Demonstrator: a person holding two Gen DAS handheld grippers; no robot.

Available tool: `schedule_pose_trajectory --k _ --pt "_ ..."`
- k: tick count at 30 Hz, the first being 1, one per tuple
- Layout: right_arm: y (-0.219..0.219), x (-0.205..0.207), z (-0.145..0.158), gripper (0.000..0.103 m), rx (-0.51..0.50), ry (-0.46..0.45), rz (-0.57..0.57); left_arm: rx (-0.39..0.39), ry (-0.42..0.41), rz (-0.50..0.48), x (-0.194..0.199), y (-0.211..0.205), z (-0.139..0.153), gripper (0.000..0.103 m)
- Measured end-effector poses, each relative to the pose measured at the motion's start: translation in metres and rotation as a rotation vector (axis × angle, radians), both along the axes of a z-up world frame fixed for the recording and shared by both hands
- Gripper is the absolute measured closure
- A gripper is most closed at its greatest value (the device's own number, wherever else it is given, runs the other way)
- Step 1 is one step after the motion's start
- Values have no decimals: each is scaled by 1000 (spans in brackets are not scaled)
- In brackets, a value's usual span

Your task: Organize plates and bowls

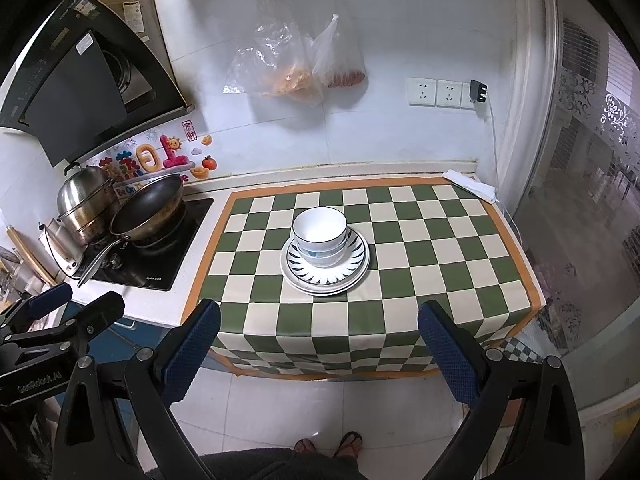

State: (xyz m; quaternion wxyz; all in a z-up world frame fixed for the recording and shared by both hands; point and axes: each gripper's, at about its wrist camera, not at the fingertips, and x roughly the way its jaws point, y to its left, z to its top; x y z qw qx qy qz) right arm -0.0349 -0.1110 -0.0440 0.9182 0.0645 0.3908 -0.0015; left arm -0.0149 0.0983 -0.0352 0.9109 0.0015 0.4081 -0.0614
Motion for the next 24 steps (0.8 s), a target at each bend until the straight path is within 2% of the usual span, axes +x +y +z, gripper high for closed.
schedule_pose_trajectory --k 24 --pt "-4 11 -1 2 -2 1 -1 -7 -1 13 6 -1 4 0"
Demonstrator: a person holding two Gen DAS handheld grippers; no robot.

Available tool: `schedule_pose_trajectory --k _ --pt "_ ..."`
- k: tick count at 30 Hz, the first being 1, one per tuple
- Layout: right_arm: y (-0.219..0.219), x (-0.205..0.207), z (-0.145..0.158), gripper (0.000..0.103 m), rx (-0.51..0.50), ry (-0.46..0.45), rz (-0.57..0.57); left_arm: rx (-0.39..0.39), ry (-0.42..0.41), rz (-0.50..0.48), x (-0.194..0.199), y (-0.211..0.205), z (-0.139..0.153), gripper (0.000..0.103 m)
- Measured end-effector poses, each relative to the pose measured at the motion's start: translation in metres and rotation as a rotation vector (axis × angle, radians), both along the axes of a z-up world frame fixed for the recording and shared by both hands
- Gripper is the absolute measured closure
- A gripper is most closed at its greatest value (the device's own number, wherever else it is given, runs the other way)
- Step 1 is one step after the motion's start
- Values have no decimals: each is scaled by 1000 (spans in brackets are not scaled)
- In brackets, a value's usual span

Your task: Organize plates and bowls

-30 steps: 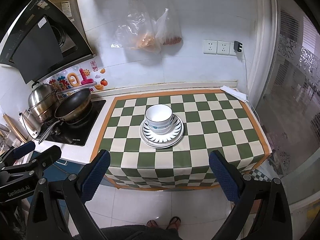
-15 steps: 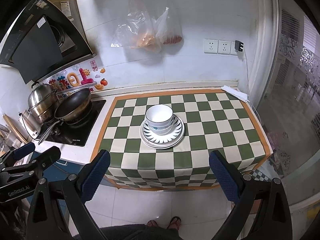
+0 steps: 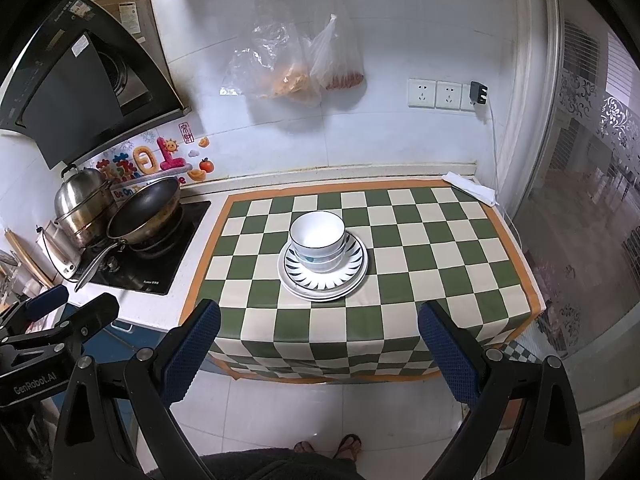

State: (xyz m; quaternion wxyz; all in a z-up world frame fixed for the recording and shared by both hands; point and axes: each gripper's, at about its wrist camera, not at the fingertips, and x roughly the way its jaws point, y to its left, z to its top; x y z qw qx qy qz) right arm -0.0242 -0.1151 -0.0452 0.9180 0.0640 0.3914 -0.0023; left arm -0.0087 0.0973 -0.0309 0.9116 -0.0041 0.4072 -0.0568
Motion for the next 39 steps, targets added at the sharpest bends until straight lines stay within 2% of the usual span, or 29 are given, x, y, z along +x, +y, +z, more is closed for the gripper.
schedule_pose_trajectory --k 39 --pt "2 8 -6 2 -1 4 2 2 7 -4 2 0 -2 0"
